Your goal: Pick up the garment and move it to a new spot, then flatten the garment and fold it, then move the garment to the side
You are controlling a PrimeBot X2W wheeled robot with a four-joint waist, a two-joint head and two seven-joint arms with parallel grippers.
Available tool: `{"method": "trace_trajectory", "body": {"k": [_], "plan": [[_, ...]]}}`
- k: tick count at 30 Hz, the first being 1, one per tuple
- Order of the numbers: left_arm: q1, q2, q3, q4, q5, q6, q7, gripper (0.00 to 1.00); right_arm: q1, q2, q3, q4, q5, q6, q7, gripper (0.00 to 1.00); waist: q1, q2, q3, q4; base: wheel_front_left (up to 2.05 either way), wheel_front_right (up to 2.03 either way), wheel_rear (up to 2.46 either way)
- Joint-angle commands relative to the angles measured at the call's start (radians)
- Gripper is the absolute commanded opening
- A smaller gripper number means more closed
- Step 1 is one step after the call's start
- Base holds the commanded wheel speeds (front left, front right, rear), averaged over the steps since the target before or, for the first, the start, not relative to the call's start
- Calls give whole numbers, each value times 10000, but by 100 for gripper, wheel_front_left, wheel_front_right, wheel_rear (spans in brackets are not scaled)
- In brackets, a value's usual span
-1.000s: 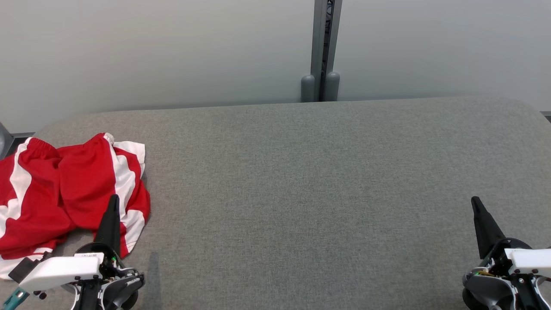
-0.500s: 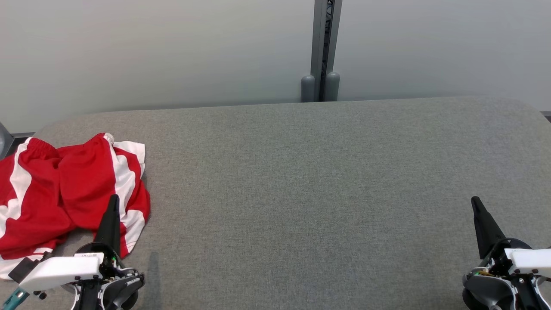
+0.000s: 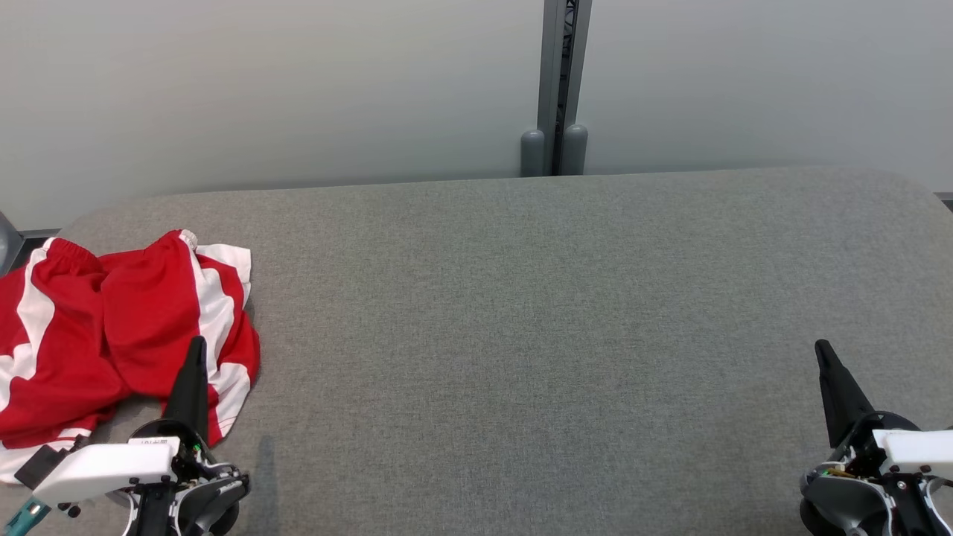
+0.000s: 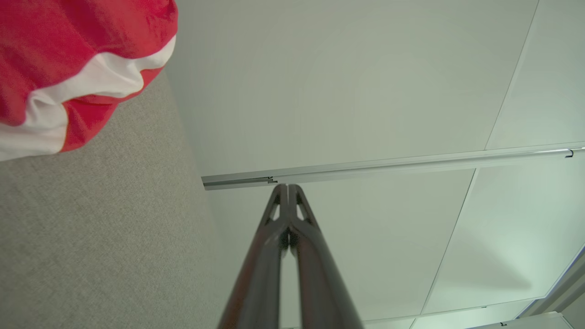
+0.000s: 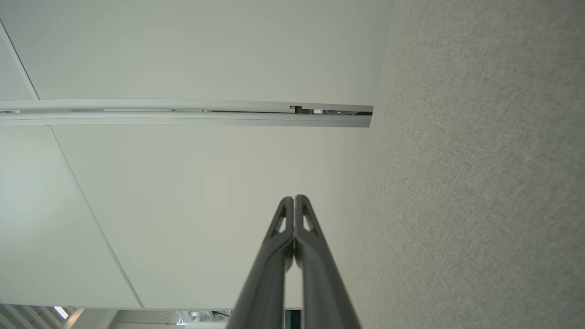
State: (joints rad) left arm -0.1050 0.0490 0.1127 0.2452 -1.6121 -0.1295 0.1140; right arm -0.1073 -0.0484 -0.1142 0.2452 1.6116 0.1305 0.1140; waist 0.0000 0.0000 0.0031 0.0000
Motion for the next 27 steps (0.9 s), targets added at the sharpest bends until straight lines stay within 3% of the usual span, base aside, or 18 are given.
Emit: {"method": "trace_trajectory", "body": {"k": [1, 2, 3, 14, 27], "plan": [[-131, 43, 39, -11, 29, -51, 11, 0, -54, -65, 3, -28, -9, 7, 7, 0, 0, 0, 0, 0, 0, 0, 0], [-131, 43, 39, -11, 29, -51, 11, 0, -54, -65, 3, -28, -9, 7, 7, 0, 0, 0, 0, 0, 0, 0, 0], [0, -2, 0, 4, 0, 0, 0, 100, 0, 2, 0, 3, 0, 0, 0, 100, 0, 0, 0, 0, 0, 0, 0], [288, -100, -202, 196, 60, 1, -364, 100, 220, 134, 346, 26, -137, -11, -340, 100, 0, 0, 3, 9, 0, 0, 0], [144, -58, -406, -220, 1126, -4, -1015, 100, -28, 24, 999, -515, -910, -6, -1018, 100, 0, 0, 3, 28, 0, 0, 0]]}}
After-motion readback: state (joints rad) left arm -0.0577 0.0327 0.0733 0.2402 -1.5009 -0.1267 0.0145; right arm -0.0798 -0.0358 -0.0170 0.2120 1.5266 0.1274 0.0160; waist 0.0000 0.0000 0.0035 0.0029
